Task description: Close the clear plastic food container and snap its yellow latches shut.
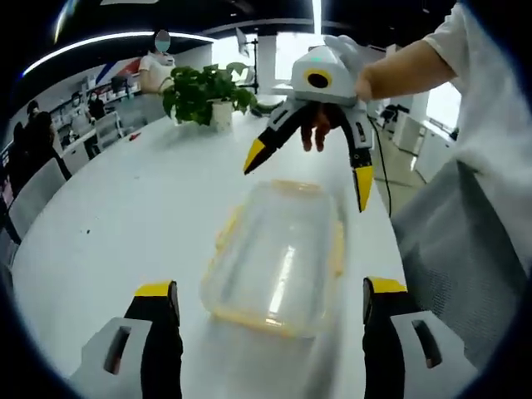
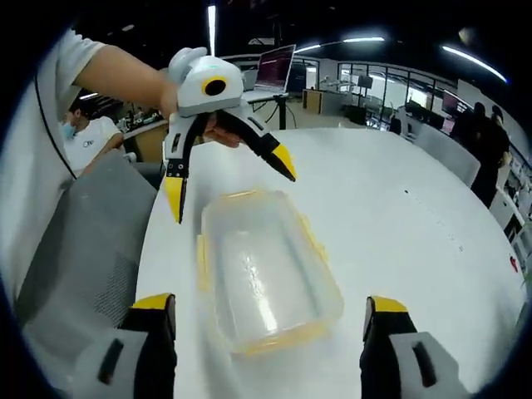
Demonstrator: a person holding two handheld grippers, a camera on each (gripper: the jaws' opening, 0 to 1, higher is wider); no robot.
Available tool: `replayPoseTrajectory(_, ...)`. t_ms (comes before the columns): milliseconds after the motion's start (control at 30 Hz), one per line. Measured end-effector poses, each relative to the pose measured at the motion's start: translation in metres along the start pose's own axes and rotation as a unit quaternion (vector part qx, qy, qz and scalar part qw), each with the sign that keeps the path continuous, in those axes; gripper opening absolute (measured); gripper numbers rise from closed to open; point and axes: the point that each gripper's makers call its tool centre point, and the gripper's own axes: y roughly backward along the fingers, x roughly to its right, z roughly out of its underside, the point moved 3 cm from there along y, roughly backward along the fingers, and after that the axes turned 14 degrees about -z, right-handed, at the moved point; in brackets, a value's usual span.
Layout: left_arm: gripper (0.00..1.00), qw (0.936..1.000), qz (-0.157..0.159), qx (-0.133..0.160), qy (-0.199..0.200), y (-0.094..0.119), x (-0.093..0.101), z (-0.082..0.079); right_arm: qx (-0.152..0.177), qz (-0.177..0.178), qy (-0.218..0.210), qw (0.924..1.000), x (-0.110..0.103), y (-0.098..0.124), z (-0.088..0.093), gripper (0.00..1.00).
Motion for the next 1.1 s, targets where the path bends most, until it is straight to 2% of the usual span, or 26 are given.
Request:
replayPoseTrajectory(100,0.90,1.0000,0.006,-0.003,0.000,-0.003,0.004,0.003,-0.013,-0.003,0.005,0.9999,-0.001,-0.006,0.005,0.92)
replayPoseTrajectory(200,0.89,0.9996,0.007,-0.020,-0.019,-0.007,0.006,0.013,-0.018,-0.002,0.009,0.9998,-0.001,-0.009,0.006,0.92)
replayPoseTrajectory(267,0.89,0.9996,0.007,-0.021,-0.019,-0.009,0.006,0.012,-0.022,-0.001,0.013,0.9997,-0.001,-0.010,0.006,0.91)
replayPoseTrajectory(367,0.87,0.9992,0.013,-0.015,-0.033,-0.011,0.011,0.008,-0.027,-0.002,0.021,0.9994,-0.001,-0.012,0.006,0.87)
replayPoseTrajectory(467,0.86,0.9990,0.017,-0.020,-0.037,-0.014,0.013,0.009,-0.027,0.000,0.018,0.9995,0.001,-0.012,0.007,0.82)
replayPoseTrajectory(533,0.82,0.9987,0.009,-0.022,-0.044,-0.016,0.011,0.010,-0.039,0.012,0.027,0.9988,0.004,-0.011,0.010,0.74)
replayPoseTrajectory(600,0.74,0.9970,-0.017,-0.029,-0.070,-0.017,0.003,0.012,-0.033,0.008,0.029,0.9990,0.003,-0.013,0.008,0.74)
replayPoseTrajectory(633,0.74,0.9979,-0.004,-0.020,-0.062,-0.019,0.007,0.010,-0.031,0.011,0.027,0.9991,0.003,-0.012,0.008,0.74)
replayPoseTrajectory(1100,0.73,0.9974,-0.010,-0.027,-0.066,-0.010,0.009,0.017,-0.027,0.009,0.032,0.9991,-0.003,-0.017,0.005,0.73)
